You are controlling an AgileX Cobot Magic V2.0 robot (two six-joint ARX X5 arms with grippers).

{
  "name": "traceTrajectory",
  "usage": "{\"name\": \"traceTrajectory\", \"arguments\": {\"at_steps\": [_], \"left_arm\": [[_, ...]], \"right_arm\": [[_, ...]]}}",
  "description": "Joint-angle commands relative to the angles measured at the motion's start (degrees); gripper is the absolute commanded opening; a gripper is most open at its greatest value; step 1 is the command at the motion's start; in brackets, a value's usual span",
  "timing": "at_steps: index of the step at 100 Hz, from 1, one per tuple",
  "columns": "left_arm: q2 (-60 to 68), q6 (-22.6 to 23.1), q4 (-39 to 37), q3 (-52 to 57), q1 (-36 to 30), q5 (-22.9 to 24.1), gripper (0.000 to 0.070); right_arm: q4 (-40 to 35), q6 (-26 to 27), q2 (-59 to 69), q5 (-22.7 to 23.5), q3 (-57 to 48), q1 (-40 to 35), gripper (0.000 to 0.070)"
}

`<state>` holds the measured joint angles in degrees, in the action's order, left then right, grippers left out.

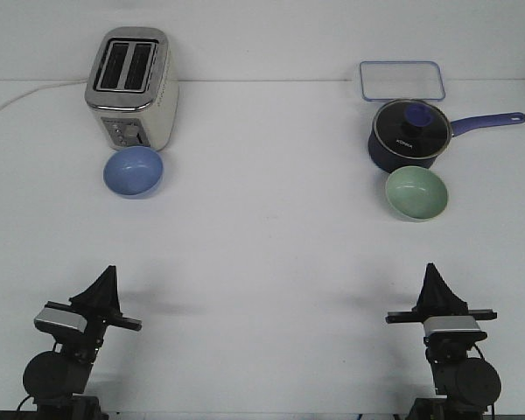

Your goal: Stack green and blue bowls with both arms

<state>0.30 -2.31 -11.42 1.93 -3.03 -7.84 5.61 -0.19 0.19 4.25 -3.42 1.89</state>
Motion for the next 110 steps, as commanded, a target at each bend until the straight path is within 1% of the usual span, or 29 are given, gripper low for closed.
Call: {"name": "traceTrajectory", "arguments": {"at_steps": [1,7,17,31,43,66,78,96,110], "left_arm": [[-0.11,0.11,-0.63,-1.14,0.07,-0.09,0.001],[-0.11,0.13,-0.63,-1.14,0.07,-0.09,0.001],[-0.11,0.13,-0.63,-1.14,0.07,-0.09,0.001],[-0.11,0.11,-0.63,-1.14,0.07,-0.09,0.001],[-0.11,0.13,-0.63,-1.14,0.07,-0.09,0.001],[-0.11,0.11,-0.63,-1.14,0.07,-0.09,0.001],[-0.11,0.13,-0.63,-1.14,0.07,-0.09,0.001],[-0.11,0.11,-0.63,-1.14,0.07,-0.09,0.001],[-0.11,0.13,-0.63,-1.14,0.07,-0.09,0.001]], "right_arm": [[-1.99,0.83,0.09,-0.55,-2.8,0.0,0.0],[-5.7,0.81,0.85,-1.77,-5.22,0.0,0.0],[-12.02,0.81,2.6,-2.29,-10.12,0.0,0.0],[-18.88,0.81,7.43,-2.78,-17.77,0.0,0.0],[-25.35,0.81,13.18,-2.78,-25.35,0.0,0.0],[-40.89,0.79,26.36,-2.8,-40.89,0.0,0.0],[-48.04,0.79,32.92,-2.78,-47.39,0.0,0.0],[-55.34,0.81,40.57,-2.78,-53.44,0.0,0.0],[-58.62,0.81,44.81,-2.78,-54.69,0.0,0.0]]}}
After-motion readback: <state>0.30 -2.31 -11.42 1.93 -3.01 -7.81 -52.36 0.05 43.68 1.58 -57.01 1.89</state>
